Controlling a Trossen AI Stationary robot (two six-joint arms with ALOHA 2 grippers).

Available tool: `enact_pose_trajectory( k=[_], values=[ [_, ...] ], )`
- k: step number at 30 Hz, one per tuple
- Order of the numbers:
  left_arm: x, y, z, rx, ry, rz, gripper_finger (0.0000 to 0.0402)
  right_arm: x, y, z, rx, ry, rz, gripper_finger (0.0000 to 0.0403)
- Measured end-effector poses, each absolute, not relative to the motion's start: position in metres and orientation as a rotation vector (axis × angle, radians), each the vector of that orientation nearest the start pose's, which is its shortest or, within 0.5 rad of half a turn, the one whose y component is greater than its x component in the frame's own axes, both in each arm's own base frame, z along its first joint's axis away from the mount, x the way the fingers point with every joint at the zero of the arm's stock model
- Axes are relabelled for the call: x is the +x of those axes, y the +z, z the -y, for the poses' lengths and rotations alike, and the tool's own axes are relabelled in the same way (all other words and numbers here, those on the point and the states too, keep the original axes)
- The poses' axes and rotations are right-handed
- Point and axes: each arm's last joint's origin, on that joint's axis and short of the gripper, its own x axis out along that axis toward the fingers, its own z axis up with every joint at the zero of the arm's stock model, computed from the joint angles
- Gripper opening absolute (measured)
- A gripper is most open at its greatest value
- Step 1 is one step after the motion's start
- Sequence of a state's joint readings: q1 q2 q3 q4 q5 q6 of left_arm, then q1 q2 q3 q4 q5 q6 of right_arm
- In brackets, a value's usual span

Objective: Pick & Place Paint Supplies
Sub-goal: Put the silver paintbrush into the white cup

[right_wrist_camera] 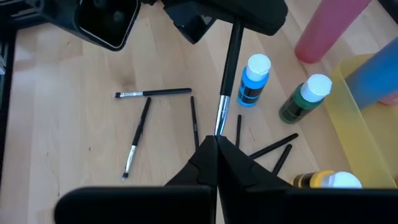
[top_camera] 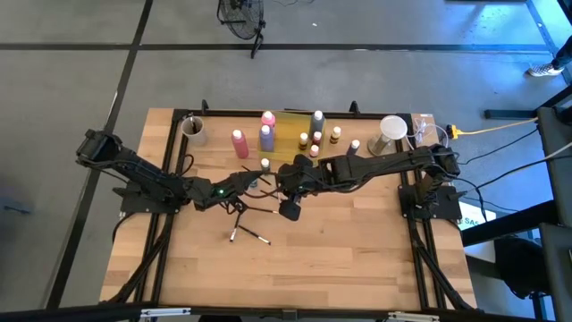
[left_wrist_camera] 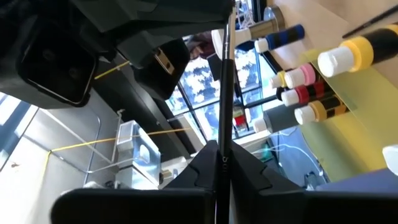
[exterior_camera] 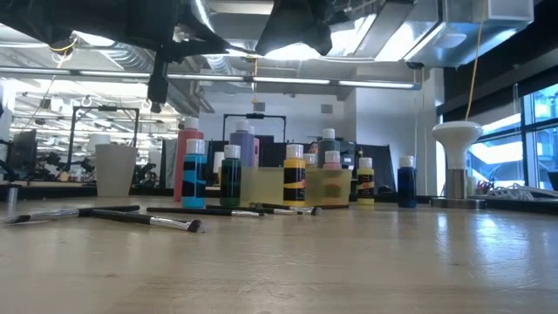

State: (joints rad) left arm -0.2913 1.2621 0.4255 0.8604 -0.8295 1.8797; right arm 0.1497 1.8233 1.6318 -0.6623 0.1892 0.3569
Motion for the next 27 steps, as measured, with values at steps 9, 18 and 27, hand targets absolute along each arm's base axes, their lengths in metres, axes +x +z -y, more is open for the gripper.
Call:
enact_pose_trajectory(
  k=[9, 18, 27],
  values=[
    [0.231, 0.217, 0.046, 1.775, 0.43, -0.51, 0.0008, 0.396, 0.297, -0.054, 0.129, -0.174, -0.85, 0.0062],
    [0.229, 0.231, 0.043, 1.552, 0.594, -0.547, 0.0008, 0.393, 0.302, -0.051, 0.141, -0.191, -0.839, 0.0154],
    [0.182, 0.283, 0.015, 1.104, 0.827, -0.358, 0.0008, 0.382, 0.312, -0.067, 0.187, -0.178, -0.836, 0.0158]
  ],
)
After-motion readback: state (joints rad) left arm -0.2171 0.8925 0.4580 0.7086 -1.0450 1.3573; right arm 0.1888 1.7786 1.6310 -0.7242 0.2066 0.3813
